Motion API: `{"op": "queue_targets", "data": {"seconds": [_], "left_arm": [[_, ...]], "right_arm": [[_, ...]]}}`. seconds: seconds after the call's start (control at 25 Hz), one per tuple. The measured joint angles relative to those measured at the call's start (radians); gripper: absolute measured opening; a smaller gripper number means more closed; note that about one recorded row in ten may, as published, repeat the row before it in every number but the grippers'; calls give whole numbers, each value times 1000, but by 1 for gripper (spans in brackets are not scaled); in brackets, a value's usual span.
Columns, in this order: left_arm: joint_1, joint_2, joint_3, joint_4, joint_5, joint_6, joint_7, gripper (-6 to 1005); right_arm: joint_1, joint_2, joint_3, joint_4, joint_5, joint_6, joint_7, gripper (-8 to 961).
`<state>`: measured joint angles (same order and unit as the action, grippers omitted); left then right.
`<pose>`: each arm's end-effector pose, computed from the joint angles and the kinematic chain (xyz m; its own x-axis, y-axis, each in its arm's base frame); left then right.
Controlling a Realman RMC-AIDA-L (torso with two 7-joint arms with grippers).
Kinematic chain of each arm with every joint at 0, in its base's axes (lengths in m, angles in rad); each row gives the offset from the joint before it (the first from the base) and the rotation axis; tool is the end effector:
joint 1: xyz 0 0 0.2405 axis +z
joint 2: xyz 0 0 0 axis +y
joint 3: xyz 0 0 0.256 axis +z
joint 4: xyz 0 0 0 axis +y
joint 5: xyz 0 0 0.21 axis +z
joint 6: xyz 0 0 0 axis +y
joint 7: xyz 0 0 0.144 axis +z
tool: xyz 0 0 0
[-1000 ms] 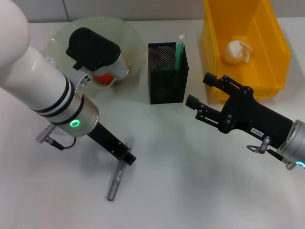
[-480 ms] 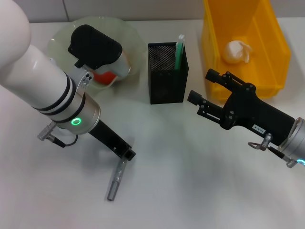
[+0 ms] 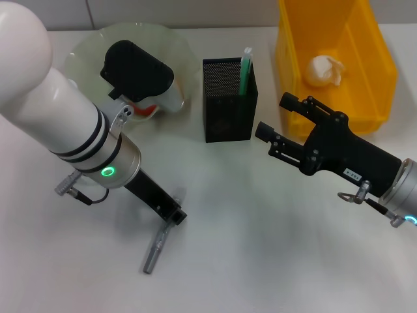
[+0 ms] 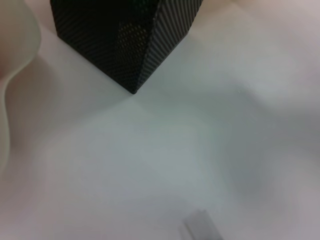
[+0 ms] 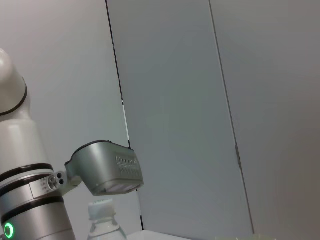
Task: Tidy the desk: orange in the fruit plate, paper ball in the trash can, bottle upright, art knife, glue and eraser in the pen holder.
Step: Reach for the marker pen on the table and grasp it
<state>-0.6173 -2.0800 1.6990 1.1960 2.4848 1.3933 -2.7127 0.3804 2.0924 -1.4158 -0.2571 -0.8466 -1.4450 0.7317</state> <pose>-0.1791 0.3300 -0.0720 0.7010 0.6490 -0.2957 0.5568 -0.7571 -0.3417 0.2651 0.2829 -0.0566 0.6033 -0.0757 -0.7939 -0.5061 -0.8057 -0.3077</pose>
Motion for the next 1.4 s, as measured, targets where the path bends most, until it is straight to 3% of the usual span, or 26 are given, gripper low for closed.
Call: {"op": "queue_targets", "data": {"seconds": [0.92,1.08,1.4], "left_arm": [[-7,0,2,-12,5,-4,1,421],[-11,0,2,-30,5,-6,1,259],[-12,0,4,-30,0,-5,1,259]], "right_arm": [[0,0,0,2,0,0,0,775],[0,0,0,2,0,0,0,775],[0,0,-3,2,0,0,0,774]]}}
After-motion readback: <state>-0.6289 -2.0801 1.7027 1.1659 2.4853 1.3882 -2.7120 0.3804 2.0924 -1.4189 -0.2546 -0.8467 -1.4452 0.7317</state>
